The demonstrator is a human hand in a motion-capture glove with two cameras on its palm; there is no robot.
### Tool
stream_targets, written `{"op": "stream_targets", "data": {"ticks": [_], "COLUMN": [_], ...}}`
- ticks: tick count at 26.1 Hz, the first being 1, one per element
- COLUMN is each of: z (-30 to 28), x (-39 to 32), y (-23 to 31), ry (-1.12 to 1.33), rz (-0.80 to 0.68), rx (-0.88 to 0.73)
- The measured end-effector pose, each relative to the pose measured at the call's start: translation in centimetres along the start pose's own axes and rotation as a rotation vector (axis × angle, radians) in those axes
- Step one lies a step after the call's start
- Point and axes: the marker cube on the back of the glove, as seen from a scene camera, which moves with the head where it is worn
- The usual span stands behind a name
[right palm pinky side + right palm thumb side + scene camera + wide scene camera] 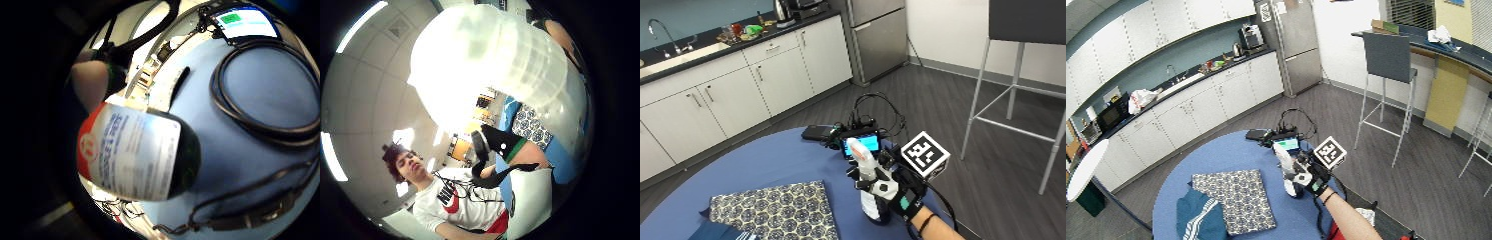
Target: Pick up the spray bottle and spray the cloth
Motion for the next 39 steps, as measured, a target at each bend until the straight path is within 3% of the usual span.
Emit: {"op": "stream_targets", "data": {"ticks": [8, 12, 17, 24, 31, 39], "z": [-1.7, -3.2, -2.6, 3.1, 6.3, 7.6], "x": [0.5, -1.2, -7.1, -13.0, -7.9, -3.1], "y": [0.0, -0.7, -4.4, -10.2, -11.0, -9.0], "ry": [0.007, 0.060, 0.162, 0.410, 0.477, 0.504], "rz": [-0.008, -0.027, 0.001, 0.079, 0.251, 0.387], "rx": [0.148, 0.132, -0.156, -0.523, -0.703, -0.780]}}
